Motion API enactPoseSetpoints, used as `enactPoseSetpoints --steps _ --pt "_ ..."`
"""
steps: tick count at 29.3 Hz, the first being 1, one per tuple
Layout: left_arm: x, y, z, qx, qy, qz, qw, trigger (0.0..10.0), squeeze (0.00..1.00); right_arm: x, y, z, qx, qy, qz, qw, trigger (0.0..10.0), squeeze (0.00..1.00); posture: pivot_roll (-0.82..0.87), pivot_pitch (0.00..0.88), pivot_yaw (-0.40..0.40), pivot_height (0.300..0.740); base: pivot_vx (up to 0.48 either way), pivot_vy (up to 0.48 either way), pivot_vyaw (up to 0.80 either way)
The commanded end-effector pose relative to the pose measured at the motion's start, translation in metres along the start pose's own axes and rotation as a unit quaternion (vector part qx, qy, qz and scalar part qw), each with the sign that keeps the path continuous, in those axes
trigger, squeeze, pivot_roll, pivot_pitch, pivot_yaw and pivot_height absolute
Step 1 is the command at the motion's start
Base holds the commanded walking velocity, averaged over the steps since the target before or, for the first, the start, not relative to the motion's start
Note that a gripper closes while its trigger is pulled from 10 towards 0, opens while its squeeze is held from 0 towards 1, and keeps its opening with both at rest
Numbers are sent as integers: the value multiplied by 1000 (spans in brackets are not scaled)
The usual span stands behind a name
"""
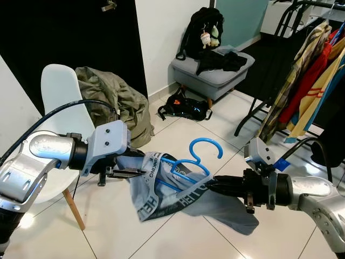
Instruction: Hang hanger
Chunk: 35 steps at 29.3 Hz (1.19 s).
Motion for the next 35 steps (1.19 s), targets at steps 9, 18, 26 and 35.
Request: enactPoseSetpoints --steps 9,18,26,35 --pt "-5 -9 -3 15 -13 3 1000 10000 0 1 -15 4 45 -13 -26 999 0 0 -39 103 91 740 0 0 0" --pt "-6 -2 1 -6 -6 -6 1000 10000 0 3 -20 6 57 -11 -27 998 0 0 -44 105 94 740 0 0 0" --pt "-4 11 4 -44 16 -36 998 0 0 7 -20 5 56 1 -29 998 0 0 -45 110 94 740 0 0 0" --pt "-4 7 5 -30 18 -39 999 0 0 8 -19 5 52 8 -29 998 0 0 -46 110 94 740 0 0 0"
Point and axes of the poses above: a point about 5 cm out from each wrist's last joint towards the gripper, its own z axis pointing out of the wrist towards the gripper, its own x axis along the axis of the wrist's last joint, y = z × x, the point moved 3 cm from there along z, pointing out of the wrist towards the gripper, and after that the axes turned 15 degrees about z, right-handed, at the moved point
